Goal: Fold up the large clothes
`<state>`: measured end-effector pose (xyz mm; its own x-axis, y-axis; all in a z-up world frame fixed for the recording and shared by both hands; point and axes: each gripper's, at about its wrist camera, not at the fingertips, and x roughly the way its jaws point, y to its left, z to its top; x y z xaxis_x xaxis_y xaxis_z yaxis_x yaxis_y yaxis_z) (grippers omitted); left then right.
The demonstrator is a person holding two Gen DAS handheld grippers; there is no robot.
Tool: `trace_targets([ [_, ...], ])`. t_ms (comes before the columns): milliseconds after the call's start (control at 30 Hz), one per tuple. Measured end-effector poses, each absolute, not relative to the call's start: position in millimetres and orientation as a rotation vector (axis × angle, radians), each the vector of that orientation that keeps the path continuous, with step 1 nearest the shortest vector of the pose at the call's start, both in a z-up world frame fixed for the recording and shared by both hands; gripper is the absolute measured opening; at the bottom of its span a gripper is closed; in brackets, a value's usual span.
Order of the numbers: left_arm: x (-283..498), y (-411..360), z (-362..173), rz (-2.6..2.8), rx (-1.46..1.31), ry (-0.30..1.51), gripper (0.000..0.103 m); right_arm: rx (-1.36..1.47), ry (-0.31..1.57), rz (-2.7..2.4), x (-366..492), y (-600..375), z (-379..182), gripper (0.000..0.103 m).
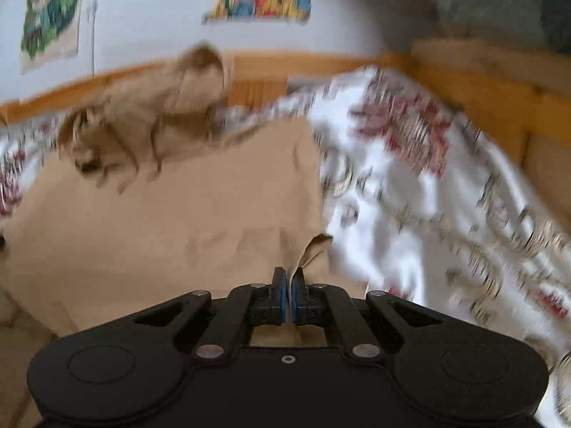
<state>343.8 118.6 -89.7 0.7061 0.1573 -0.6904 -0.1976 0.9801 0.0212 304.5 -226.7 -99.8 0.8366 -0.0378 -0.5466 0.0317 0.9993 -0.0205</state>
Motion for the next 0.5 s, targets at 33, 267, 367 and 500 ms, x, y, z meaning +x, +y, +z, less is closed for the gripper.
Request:
trace_targets([
  [33,344.9,116.5,-90.4,0.201,-0.041,0.768,0.031,-0.016,0.579,-0.041,304.7,-225.8,-101.6,0.005],
  [267,329.5,102.2,-66.8,0.266,-0.008,0.711,0.08,-0.062,0.541,-0.088,290.1,-211.7,-86.4,0.031],
  [367,314.4,91.3,-55.1,0.243,0.017,0.653,0.085,-0.088,0.526,-0.056,282.2,-203.9,-79.5,0.036],
  [500,325.0,80.8,-72.5,0.251,0.063,0.797,0.085,-0.127,0.616,-0.009,283.9,-195.2,-89.6,0.066],
])
